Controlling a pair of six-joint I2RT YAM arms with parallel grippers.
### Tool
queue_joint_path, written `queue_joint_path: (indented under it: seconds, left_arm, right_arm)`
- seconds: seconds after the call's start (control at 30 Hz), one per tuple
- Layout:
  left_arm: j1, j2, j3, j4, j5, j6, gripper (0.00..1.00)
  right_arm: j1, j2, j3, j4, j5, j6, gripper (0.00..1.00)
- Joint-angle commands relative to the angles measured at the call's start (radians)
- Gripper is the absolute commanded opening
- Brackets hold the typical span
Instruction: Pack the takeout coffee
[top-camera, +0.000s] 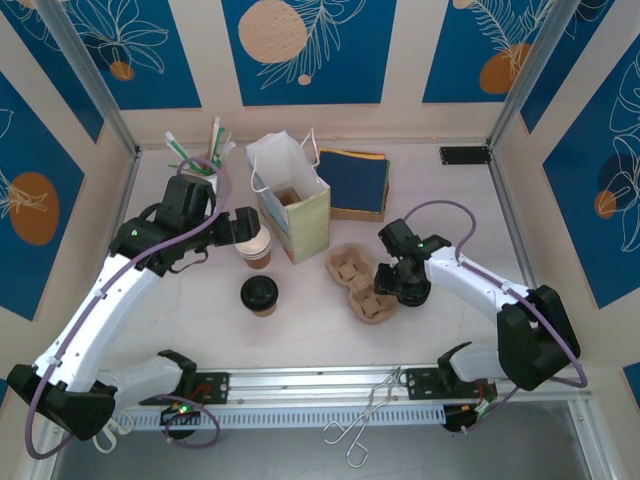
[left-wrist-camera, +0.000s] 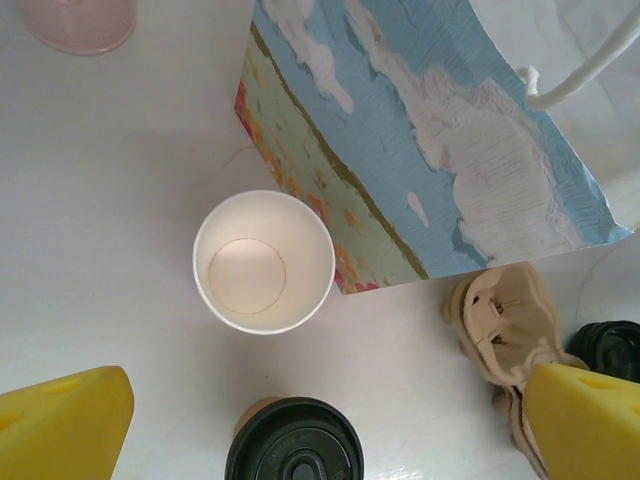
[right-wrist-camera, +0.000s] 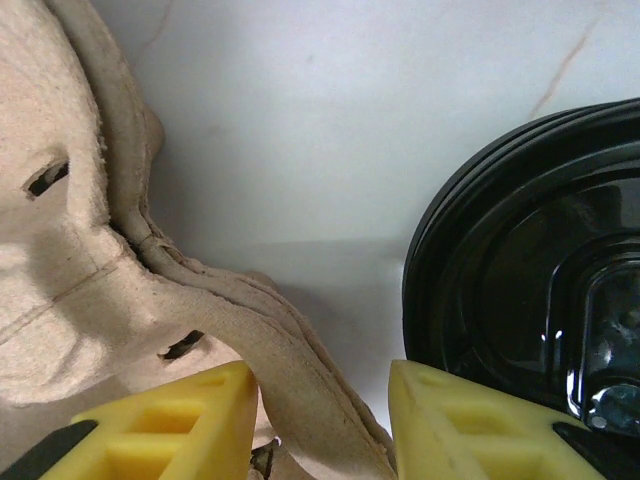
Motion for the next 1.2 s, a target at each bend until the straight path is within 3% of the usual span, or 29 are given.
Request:
queue_joint_path:
  seconds: [0.0, 0.37, 0.47, 0.63, 0.73, 0.87, 1.07, 1.17]
  left_arm:
    - [0.009, 0.008, -0.003, 0.012, 0.019, 0.011, 1.00]
    - [0.009, 0.010, -0.002, 0.000, 0.025, 0.033, 1.00]
    - [0.010, 0.008, -0.003, -0.003, 0.028, 0.037, 1.00]
    - [0.010, 0.005, -0.015, 0.006, 0.036, 0.036, 1.00]
    - [0.011, 0.005, -0.024, 0.018, 0.042, 0.033, 1.00]
    - [0.010, 0.005, -0.029, 0.033, 0.054, 0.033, 1.00]
    - [0.009, -0.012, -0.032, 0.033, 0.080, 0.036, 1.00]
    - [0.010, -0.033, -0.039, 0.028, 0.084, 0.035, 1.00]
  right_arm:
    - [-0.054, -0.011, -0.001, -0.042, 0.052, -0.012, 0.39]
    - [-0.381, -0.041, -0.011, 0.026, -0.075, -0.048, 0.40]
    - [-0.400, -0.058, -0.008, 0.045, -0.120, -0.056, 0.41]
    - [-0.324, -0.091, 0.034, -0.019, -0.070, -0.042, 0.50]
    - [-0.227, -0.133, 0.103, -0.097, -0.010, -0.020, 0.56]
    - [-0.070, -0.161, 0.255, -0.175, 0.050, 0.002, 0.57]
    - [0.115, -0.029, 0.566, -0.180, 0.074, -0.087, 0.56]
    - [0.156, 0.100, 0.749, -0.191, 0.087, -0.152, 0.56]
